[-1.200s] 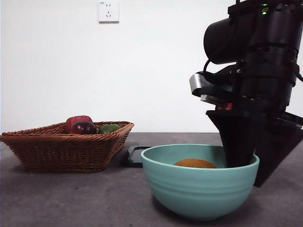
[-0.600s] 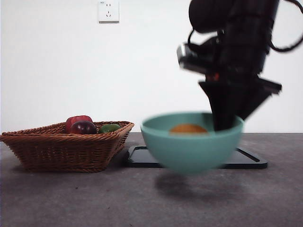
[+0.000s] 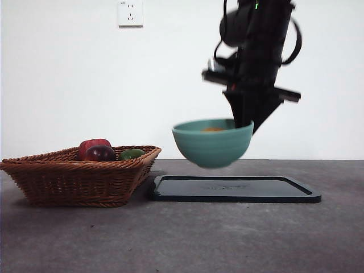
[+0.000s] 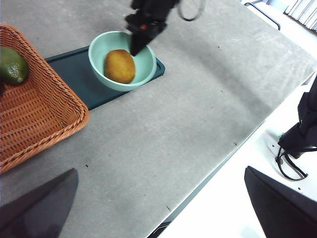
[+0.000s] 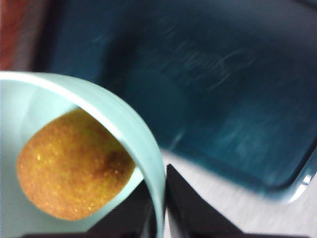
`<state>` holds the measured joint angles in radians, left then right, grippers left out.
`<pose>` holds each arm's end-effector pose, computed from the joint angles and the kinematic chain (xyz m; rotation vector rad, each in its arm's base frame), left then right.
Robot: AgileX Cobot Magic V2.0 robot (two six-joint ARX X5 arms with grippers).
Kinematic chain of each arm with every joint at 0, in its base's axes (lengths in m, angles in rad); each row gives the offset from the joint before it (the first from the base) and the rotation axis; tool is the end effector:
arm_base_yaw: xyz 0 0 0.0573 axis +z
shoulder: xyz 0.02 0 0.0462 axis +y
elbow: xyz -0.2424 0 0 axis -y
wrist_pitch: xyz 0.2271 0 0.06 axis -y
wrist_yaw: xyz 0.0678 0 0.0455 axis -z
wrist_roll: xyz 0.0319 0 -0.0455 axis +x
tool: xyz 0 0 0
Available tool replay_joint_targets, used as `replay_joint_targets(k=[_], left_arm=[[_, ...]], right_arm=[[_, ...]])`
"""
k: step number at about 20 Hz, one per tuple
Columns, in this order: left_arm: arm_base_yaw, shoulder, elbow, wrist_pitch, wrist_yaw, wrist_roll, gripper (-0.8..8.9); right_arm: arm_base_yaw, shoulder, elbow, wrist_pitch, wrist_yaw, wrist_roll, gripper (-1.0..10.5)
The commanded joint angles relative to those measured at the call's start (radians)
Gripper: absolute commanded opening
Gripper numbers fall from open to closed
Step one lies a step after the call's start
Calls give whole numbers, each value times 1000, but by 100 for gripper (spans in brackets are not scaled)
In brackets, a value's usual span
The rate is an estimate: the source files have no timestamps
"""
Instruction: Pick up the wifruite, put it on the bowl, pick up the plate, put it on desk
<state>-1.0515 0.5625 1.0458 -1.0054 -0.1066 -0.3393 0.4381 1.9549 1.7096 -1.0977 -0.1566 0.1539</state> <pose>0.0399 -0.0629 0.3418 -0.0126 0.6002 -0.8295 0.3313 0.1607 0.2345 -0.0643 1.3792 0.3958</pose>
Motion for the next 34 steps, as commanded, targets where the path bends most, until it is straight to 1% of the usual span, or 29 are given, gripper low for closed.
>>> replay_joint_targets(k=[1, 4, 7, 19, 20, 21, 22, 23, 25, 26, 27, 28, 29, 30, 32, 34], left_arm=[[-11, 5, 7, 11, 0, -2, 566], [-11, 5, 7, 11, 0, -2, 566], [-11, 5, 7, 11, 0, -2, 566], [-11, 5, 7, 11, 0, -2, 566], [-11, 5, 7, 11, 0, -2, 566], [-11, 5, 7, 11, 0, -2, 566], [-11, 5, 7, 11, 0, -2, 566], [-11, 5, 7, 11, 0, -2, 566], [-11, 5, 7, 11, 0, -2, 566], [-11, 5, 7, 11, 0, -2, 566], [-11, 5, 7, 11, 0, -2, 566], [-11, 5, 7, 11, 0, -2, 566], [-11, 5, 7, 11, 0, -2, 566], [-11, 5, 7, 11, 0, 1, 566], [-11, 5, 7, 11, 0, 23, 566], [-11, 5, 7, 11, 0, 39, 566]], right_arm=[[-27, 110, 101, -20, -5, -31, 6], [-74, 199, 164, -15, -64, -34, 6], [-100, 232, 166, -8, -79, -38, 6], [-102, 256, 163, -6, -79, -84, 18], [-107, 255, 163, -6, -78, -83, 96], [-112, 253, 164, -6, -73, -80, 243], [-119, 244, 165, -7, -55, -75, 417], [-126, 230, 166, -7, -35, -74, 488], [-137, 164, 176, -8, 5, -74, 508], [-141, 112, 177, -8, 9, -74, 541], [-142, 66, 177, -16, 19, -75, 550], [-142, 5, 177, -34, 50, -76, 555], [-142, -44, 177, -52, 61, -76, 575], [-141, -99, 177, -66, 60, -76, 617], [-136, -206, 176, -84, 59, -76, 624], [-131, -300, 173, -147, 60, -76, 653]])
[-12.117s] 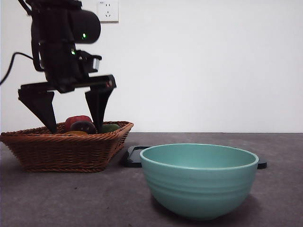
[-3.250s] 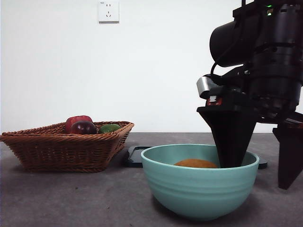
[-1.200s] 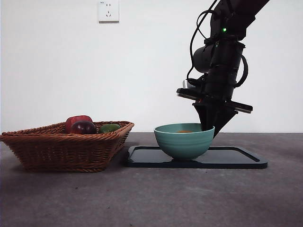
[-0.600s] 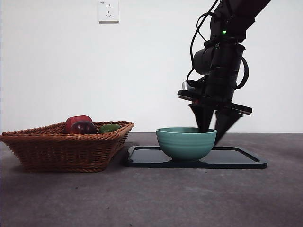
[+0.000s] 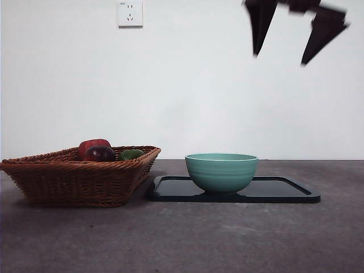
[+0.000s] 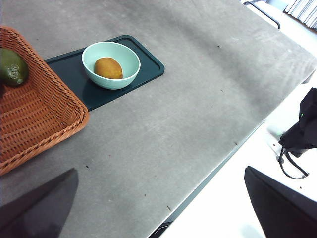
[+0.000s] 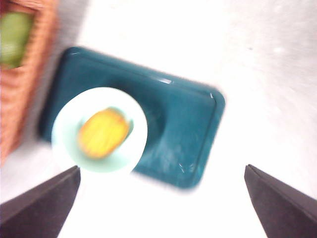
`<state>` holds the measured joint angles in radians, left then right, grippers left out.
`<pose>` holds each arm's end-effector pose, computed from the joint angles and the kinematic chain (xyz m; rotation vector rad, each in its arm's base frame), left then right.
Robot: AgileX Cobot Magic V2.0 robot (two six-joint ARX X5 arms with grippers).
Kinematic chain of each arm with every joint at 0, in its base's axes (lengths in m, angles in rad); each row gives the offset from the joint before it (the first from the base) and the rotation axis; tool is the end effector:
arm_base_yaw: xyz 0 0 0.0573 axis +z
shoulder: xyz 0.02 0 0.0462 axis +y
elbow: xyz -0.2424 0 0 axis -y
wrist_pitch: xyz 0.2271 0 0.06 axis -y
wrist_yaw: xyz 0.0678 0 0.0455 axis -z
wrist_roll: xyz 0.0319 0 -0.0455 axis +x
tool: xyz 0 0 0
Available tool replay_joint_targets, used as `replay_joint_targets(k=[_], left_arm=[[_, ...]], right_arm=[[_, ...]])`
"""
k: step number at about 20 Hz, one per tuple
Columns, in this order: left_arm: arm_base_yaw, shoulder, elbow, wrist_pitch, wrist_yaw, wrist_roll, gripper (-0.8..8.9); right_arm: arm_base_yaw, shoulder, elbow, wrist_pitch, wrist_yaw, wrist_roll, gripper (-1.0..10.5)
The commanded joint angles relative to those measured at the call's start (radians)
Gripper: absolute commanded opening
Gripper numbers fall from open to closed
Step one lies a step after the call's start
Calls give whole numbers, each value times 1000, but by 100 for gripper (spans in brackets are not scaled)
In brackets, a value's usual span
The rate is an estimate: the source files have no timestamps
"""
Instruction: Pick up the wifruite, put it on the bowl, pick up the plate, put it on desk
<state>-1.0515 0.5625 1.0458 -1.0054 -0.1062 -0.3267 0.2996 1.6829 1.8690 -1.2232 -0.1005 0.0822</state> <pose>0.0399 -0.0629 0.3418 -0.0012 0.5951 -0.8336 0.2951 0.0945 0.3597 -0.0300 1.0519 0.3203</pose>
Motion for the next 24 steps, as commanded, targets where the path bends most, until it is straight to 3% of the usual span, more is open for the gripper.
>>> replay_joint_targets(k=[1, 6, 12, 15, 19, 24], left_arm=[[-11, 5, 7, 11, -1, 35, 566], [-11, 5, 7, 11, -1, 54, 566], [-11, 5, 7, 12, -1, 67, 563], [-11, 5, 7, 16, -2, 81, 563], [-11, 5, 7, 89, -2, 81, 563], [-11, 18, 7, 166, -2, 79, 563]], right_arm=[[15, -67, 6, -47, 4, -5, 653], [58, -295, -174, -52, 5, -11, 653], [154, -692, -615, 99, -5, -9, 652], [203, -894, -798, 122, -10, 26, 652], [230, -1120, -933, 114, -63, 81, 652], [230, -1277, -954, 100, -63, 113, 652]])
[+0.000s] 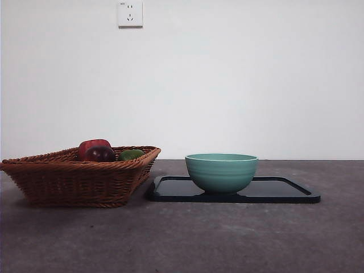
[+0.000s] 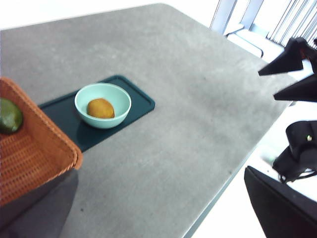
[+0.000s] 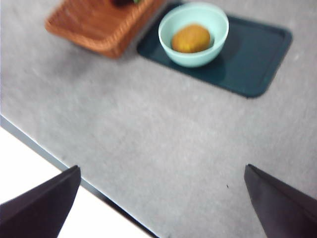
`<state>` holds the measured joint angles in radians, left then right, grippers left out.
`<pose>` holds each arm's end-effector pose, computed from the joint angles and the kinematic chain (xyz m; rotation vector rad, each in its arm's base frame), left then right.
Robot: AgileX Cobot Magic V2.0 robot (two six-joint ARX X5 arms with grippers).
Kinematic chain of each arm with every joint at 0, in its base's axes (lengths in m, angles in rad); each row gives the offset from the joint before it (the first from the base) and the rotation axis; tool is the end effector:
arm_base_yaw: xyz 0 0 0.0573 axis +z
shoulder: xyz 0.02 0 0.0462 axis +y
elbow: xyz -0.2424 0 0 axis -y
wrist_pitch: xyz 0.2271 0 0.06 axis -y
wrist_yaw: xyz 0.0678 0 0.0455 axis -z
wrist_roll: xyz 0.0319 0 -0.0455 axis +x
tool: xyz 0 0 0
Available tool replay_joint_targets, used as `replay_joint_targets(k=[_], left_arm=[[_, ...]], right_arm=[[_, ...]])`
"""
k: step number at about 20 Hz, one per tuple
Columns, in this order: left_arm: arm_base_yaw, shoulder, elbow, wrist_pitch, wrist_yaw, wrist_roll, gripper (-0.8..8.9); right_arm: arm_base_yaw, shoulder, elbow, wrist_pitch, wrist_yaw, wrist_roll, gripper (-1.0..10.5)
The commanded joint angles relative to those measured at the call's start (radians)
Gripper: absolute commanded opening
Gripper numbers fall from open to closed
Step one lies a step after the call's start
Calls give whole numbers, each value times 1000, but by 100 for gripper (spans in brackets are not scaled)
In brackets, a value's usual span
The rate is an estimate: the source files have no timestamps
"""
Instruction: Pick up the wifruite, put it on the bowl, pick up the plate, put it on desk
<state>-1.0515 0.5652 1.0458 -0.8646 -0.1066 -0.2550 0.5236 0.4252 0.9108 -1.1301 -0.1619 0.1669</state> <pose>0.0432 -0.0688 0.3542 -0.0158 0.4485 -0.8810 0.0419 0.0301 0.3029 0.0367 0.6987 0.6047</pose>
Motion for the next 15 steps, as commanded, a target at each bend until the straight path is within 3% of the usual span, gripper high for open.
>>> replay_joint_targets(k=[1, 5, 15], left_arm=[[-11, 23, 7, 34, -1, 3, 563], [-10, 97, 19, 44, -1, -77, 563], [26, 567, 324, -6, -1, -73, 563]], right_arm=[[6, -35, 4, 7, -2, 33, 652], [6, -61, 4, 6, -2, 36, 652], [6, -61, 5, 8, -2, 35, 652]])
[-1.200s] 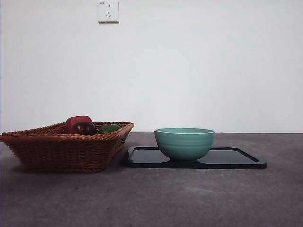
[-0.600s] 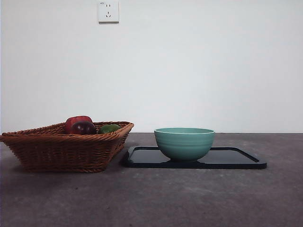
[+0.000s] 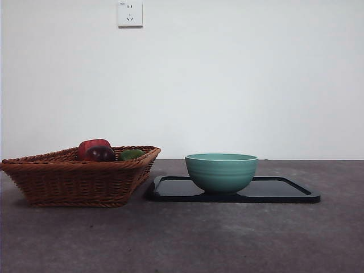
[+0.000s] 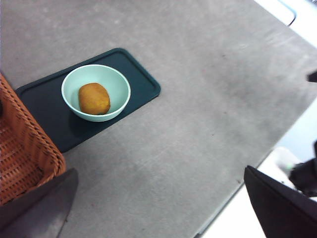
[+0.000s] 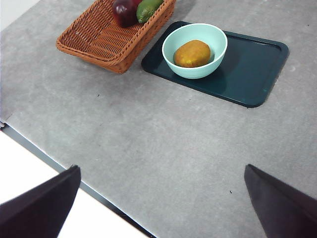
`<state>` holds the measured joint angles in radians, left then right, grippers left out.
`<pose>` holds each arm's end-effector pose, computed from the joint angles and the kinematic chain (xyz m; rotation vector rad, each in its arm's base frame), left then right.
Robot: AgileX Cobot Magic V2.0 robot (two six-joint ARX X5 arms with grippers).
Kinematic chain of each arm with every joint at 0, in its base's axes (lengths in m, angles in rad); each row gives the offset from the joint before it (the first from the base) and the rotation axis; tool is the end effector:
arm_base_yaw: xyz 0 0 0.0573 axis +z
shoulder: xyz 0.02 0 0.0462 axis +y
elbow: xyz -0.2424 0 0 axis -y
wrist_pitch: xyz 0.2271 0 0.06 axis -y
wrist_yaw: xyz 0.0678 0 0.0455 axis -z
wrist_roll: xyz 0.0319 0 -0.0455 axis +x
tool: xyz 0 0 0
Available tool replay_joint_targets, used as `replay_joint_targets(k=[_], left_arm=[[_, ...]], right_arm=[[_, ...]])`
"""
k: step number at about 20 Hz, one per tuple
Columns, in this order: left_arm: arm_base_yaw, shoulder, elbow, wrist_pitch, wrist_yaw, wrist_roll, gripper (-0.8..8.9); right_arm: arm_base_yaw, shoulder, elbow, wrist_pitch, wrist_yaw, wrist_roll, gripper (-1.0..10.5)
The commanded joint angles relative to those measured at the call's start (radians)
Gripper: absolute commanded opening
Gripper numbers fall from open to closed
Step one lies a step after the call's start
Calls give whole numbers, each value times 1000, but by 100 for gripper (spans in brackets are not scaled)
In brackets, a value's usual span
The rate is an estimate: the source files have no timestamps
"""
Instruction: Pick up the wifruite, put it on the bowl, pick up the plate, put it on desk
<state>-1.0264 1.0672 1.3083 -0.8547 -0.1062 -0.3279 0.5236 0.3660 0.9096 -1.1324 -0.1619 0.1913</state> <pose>0.1016 -0.1613 0.3710 0.0428 0.6706 -0.7867 0.0317 0.0242 0.3039 0.0706 0.6511 0.6057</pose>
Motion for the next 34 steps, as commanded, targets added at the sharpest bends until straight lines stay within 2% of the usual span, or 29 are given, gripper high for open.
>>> replay_joint_targets(k=[1, 9, 12, 15, 19, 26, 34], left_arm=[[11, 117, 102, -33, -1, 3, 563], [111, 523, 399, -173, 12, 82, 563], [155, 680, 546, -248, 58, 113, 562], [186, 854, 735, -324, 63, 150, 563], [214, 1047, 907, -334, 63, 209, 562], [267, 1255, 943, -256, 63, 249, 562], [274, 1305, 943, -205, 85, 248, 561]], right_arm=[[6, -2, 6, 10, -2, 11, 652], [6, -3, 6, 14, -2, 11, 652], [6, -3, 6, 35, -2, 11, 652], [6, -3, 6, 35, -2, 11, 652], [6, -3, 6, 36, -2, 11, 652], [6, -3, 6, 36, -2, 11, 652], [6, -3, 6, 37, -1, 11, 652]])
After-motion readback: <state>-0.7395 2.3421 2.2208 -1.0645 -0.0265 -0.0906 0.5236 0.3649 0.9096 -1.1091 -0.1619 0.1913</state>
